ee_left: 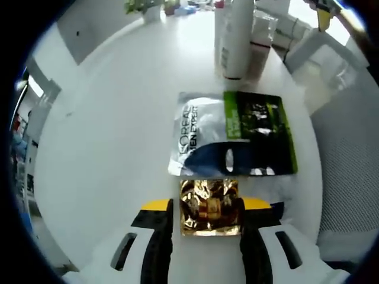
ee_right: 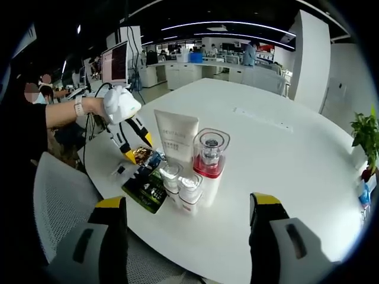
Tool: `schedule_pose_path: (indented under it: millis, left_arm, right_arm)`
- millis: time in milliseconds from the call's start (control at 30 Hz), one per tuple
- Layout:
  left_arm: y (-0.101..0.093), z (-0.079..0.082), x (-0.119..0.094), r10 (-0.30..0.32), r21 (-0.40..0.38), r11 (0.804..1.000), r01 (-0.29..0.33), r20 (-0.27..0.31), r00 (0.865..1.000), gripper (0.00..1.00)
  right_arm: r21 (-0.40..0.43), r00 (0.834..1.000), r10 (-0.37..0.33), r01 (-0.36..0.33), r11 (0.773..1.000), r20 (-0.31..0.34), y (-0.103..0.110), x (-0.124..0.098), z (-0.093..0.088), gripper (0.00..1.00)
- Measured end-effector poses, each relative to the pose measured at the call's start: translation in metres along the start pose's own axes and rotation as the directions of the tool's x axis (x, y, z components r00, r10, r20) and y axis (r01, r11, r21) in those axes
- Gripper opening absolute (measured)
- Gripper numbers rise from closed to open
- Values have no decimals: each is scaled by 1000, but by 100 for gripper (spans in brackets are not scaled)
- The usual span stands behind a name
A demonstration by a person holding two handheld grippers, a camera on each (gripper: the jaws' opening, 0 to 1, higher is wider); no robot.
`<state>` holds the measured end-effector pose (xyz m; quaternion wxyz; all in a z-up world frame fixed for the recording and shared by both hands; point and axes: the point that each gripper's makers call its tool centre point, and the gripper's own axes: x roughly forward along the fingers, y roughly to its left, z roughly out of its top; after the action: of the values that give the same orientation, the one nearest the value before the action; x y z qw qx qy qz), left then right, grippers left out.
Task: Arrange the skincare products in the storage area until every visible bottle or jar stands upright without overlapping.
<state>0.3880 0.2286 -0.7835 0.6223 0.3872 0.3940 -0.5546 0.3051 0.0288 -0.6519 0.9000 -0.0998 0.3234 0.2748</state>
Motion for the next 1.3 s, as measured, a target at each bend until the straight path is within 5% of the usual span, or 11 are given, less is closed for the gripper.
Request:
schedule_pose_path:
  millis: [633,1300]
  left_arm:
    - [2,0,-3,34,-2,999,-34,4,999,47]
    - [1,13,-29,100,-69,993,-94,81,992,49]
  right_arm:
    - [-9,1000,4,-4,1000,-4,3,-1,0,85]
    - [-2,1000,12,-12,1000,8,7,0,-2,85]
